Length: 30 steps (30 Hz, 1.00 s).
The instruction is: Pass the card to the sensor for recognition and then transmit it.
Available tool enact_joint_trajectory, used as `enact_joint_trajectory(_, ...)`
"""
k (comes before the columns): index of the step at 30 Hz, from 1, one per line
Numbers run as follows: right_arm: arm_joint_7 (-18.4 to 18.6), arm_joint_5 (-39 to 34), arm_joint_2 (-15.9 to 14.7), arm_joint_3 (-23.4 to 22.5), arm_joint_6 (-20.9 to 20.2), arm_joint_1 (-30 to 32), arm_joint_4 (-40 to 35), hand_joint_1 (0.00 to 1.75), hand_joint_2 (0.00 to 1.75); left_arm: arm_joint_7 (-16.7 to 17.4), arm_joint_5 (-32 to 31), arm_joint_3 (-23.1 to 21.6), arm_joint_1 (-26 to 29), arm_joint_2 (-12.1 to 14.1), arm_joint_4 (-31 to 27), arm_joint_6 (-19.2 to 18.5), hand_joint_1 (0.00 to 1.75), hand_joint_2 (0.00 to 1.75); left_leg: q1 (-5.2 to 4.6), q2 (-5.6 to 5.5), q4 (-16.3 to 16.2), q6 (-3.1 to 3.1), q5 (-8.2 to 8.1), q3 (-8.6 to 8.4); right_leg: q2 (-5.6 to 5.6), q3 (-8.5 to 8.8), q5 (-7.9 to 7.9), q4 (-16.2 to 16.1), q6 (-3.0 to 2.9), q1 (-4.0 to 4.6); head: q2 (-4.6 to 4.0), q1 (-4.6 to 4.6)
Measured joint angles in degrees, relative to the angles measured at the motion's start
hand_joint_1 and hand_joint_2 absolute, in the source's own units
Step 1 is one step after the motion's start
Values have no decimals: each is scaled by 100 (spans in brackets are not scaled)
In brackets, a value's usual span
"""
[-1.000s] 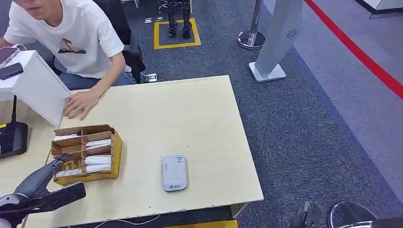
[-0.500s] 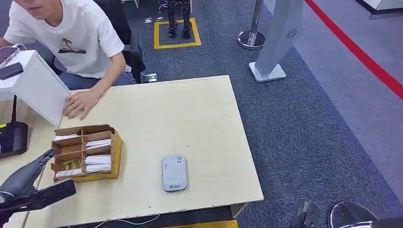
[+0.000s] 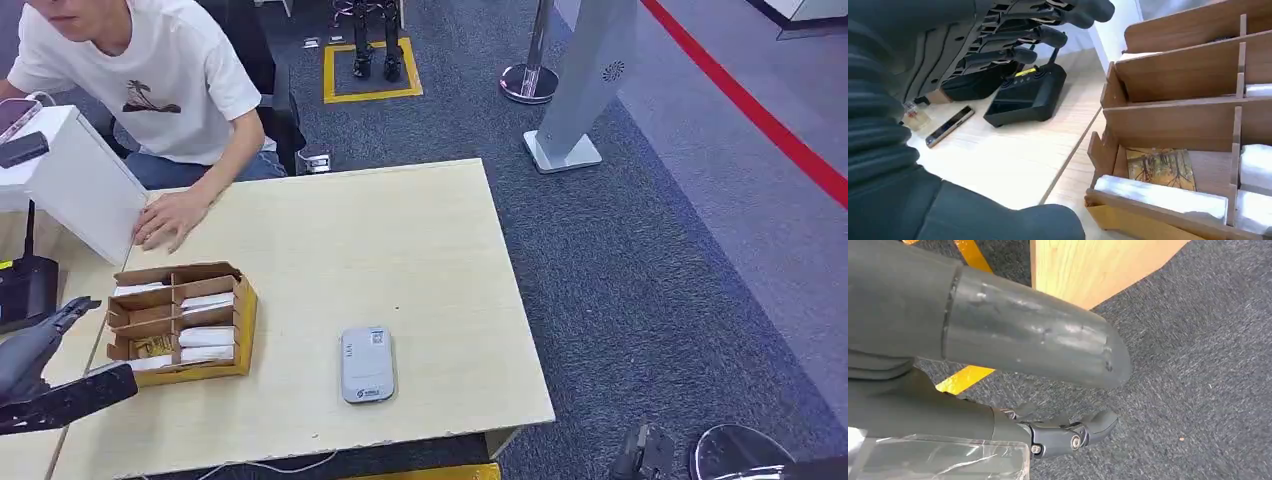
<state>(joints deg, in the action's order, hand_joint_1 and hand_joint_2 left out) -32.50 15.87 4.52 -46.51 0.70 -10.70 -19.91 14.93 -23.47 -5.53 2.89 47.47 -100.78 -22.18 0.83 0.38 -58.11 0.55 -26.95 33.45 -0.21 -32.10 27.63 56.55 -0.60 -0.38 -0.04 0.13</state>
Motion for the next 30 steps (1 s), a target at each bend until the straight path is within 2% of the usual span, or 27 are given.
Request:
enact_joint_trajectory(6,9,-7,0,48,30,-2,0,0,0,-89,-96,-127,-150,-125,35,-50,0,175,0,-3,-1,0,0,0,-3,-1,0,0,0,0,-2,2)
enact_joint_trajectory(15,70,-7,11,256,87,-48,0,0,0,-394,-234,-956,-1249,-642,750,-63,0,175,-1,-4,-4,-1,4,-1,-8,2,-6,0,-1,0,0,0)
enact_joint_trajectory(22,103,-29,20,341,103,-88,0,0,0,-466,-221,-1456,-1776,-960,1205,-39,0,175,-1,-1,-5,-1,3,0,-4,0,-6,0,-1,0,0,2)
enact_joint_trajectory(26,109,-79,20,389,105,-90,0,0,0,-492,-210,-1594,-1923,-1032,1353,-33,0,175,0,-1,-5,-1,3,0,-3,-1,-6,0,-1,0,-2,2)
enact_joint_trajectory(30,109,-116,20,407,103,-88,0,0,0,-487,-125,-1644,-1937,-988,1379,-35,0,175,0,1,-5,-1,3,-1,-1,-2,-6,0,-1,0,-2,2)
